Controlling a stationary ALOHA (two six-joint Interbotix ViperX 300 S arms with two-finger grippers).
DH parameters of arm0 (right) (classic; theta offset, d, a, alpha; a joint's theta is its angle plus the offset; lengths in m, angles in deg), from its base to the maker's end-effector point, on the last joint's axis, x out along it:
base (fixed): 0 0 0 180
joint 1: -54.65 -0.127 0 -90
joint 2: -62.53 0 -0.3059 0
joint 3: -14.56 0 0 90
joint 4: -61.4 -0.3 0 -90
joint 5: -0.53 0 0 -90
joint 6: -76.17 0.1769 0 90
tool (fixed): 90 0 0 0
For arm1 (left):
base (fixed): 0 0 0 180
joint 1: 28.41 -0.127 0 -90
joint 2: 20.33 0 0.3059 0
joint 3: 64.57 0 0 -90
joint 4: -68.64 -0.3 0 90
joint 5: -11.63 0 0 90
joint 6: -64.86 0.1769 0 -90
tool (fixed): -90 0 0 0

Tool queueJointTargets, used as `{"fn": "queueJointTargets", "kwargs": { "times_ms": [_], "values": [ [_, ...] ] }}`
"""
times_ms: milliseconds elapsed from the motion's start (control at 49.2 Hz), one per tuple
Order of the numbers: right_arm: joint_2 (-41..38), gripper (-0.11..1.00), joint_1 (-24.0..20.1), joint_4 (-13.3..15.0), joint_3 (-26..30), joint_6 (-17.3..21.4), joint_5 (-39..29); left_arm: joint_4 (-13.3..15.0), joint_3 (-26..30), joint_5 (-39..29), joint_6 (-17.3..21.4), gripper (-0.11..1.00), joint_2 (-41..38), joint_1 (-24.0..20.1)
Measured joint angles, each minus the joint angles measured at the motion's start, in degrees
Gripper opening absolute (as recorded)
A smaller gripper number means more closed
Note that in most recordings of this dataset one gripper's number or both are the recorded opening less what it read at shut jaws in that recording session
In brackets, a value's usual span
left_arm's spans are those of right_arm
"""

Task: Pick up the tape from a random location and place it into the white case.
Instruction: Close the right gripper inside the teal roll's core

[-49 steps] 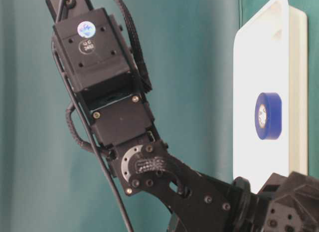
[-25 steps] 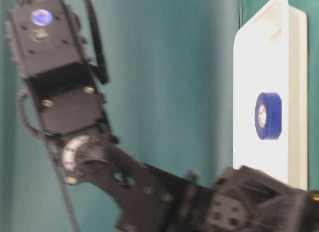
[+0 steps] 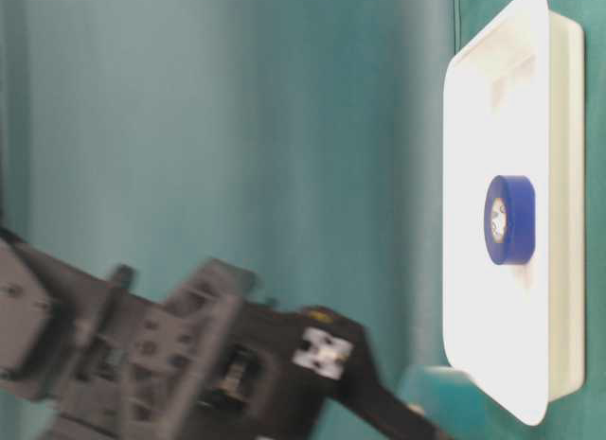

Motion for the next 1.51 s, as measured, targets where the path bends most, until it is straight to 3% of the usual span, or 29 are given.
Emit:
{"fn": "queueJointTargets", "kwargs": {
  "times_ms": [651, 1505],
  "values": [
    [0.62, 0.29, -0.18, 0.88, 10.99, -2.37, -12.3, 0.0, 0.0, 0.0, -0.09, 0.8, 0.0, 0.0],
    [0.62, 0.29, -0.44, 0.88, 11.43, -2.46, -13.45, 0.0, 0.0, -0.26, -0.09, 0.8, 0.0, 0.0]
  ]
}}
